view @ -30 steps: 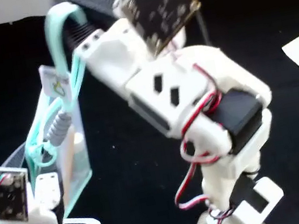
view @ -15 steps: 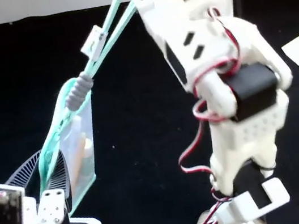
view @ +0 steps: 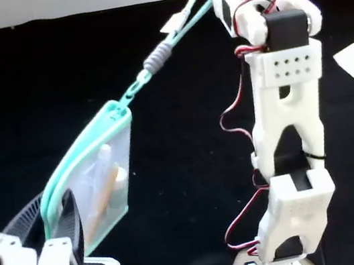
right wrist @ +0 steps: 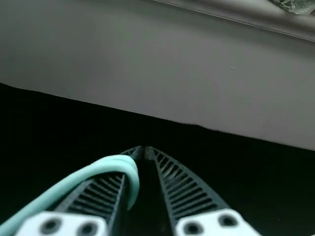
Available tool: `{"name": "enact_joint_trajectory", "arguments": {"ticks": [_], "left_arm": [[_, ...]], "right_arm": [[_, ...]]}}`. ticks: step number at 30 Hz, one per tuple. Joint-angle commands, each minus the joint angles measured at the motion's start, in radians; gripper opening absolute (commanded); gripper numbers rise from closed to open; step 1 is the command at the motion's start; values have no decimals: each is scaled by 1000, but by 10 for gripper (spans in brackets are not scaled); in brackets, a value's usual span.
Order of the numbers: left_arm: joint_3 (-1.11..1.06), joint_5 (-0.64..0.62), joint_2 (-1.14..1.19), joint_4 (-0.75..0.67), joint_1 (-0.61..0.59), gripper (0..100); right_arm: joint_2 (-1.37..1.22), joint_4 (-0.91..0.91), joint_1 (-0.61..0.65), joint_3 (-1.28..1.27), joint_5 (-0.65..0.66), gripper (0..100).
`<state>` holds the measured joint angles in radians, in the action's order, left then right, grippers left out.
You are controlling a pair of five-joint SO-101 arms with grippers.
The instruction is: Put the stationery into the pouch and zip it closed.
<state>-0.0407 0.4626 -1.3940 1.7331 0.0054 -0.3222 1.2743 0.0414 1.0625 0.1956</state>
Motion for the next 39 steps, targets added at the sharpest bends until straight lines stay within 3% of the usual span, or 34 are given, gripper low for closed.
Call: {"name": "enact_joint_trajectory", "arguments": {"ticks": [1,14,18,20,23,30,32,36,39], "left_arm": [[45,-9,-4,0,-22,7],[33,-9,-48,0,-22,7],[-68,-8,-48,-14,-19,7],[-203,-8,-47,-89,-18,7],[-440,-9,-45,-308,-16,7],[-762,-9,5,-617,130,7],[-831,-9,36,-655,157,21],[-969,-9,50,-687,163,146],[-1056,-9,51,-698,170,167]], "right_arm": [[-64,-5,-128,10,2,7],[-156,7,-191,2,2,8],[-159,180,-143,1,2,13],[-159,303,-84,8,2,13],[-147,444,10,18,2,13],[-53,484,150,186,-123,18],[-21,486,196,208,-153,77],[22,486,278,205,-258,286],[33,486,334,205,-270,292]]}}
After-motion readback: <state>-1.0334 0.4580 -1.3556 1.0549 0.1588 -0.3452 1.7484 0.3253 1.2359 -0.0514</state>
